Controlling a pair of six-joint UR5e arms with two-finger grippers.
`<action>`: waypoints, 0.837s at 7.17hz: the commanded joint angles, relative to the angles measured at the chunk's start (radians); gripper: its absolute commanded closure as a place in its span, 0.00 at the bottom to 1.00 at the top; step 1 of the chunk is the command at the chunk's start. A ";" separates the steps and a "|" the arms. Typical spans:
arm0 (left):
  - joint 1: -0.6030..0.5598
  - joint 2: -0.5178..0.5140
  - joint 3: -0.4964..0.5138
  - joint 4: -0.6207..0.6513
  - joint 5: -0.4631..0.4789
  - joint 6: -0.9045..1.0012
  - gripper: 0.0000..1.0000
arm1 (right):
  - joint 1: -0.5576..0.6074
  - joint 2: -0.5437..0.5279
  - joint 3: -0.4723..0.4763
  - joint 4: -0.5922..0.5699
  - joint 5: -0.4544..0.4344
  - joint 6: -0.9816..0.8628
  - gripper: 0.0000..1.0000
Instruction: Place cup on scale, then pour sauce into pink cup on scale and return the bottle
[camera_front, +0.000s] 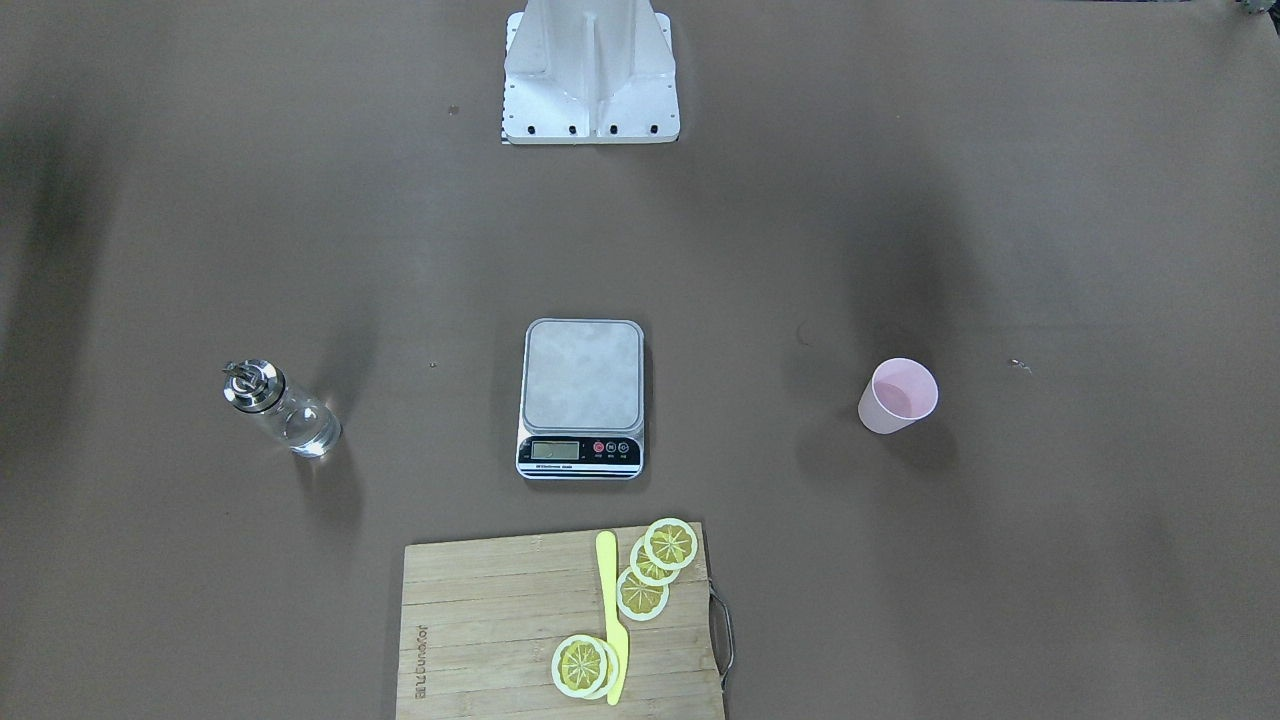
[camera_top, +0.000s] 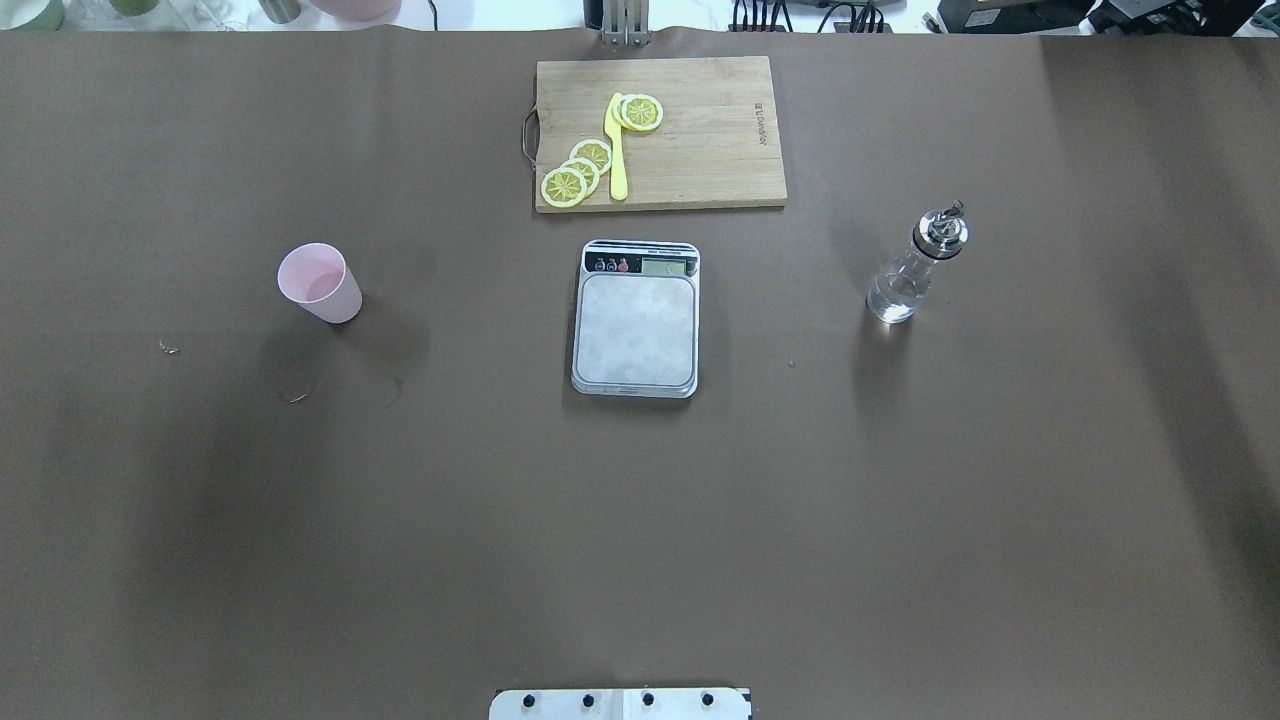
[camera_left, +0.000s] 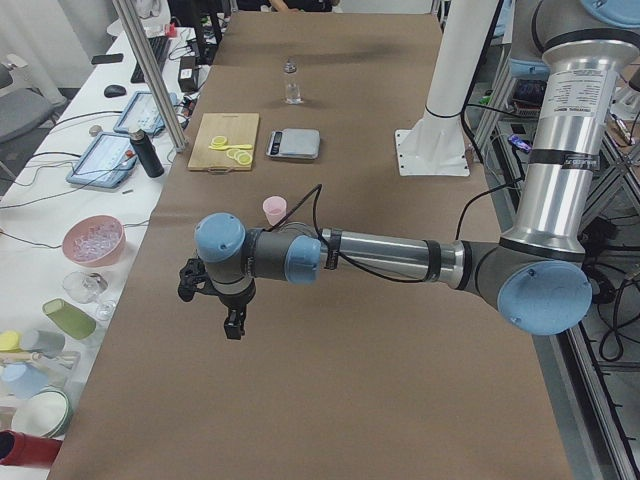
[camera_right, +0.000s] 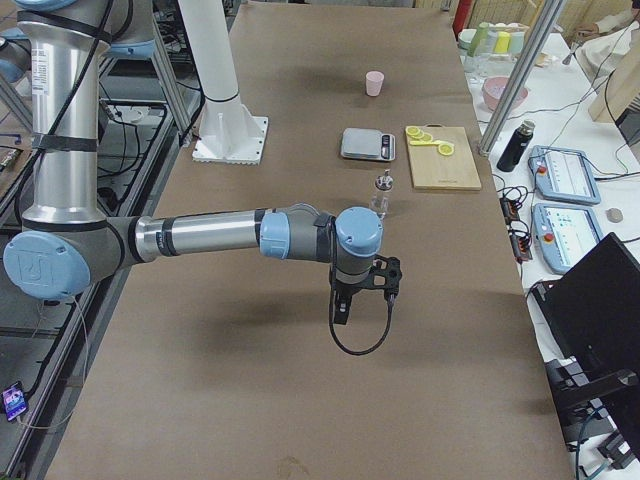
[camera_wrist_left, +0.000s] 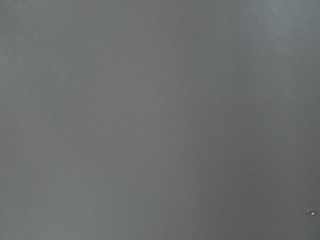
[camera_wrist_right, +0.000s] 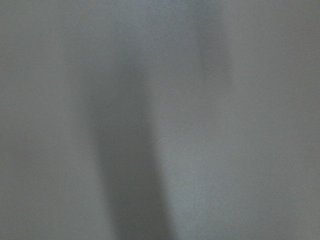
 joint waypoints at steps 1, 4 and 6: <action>0.000 0.001 -0.001 0.000 0.024 0.001 0.02 | 0.000 0.000 0.000 0.000 0.000 0.002 0.00; 0.000 0.002 -0.003 -0.002 0.026 0.001 0.02 | 0.000 0.000 0.000 0.000 0.000 0.003 0.00; 0.005 -0.010 -0.002 -0.006 0.059 -0.007 0.02 | 0.006 0.001 0.001 0.000 0.000 0.003 0.00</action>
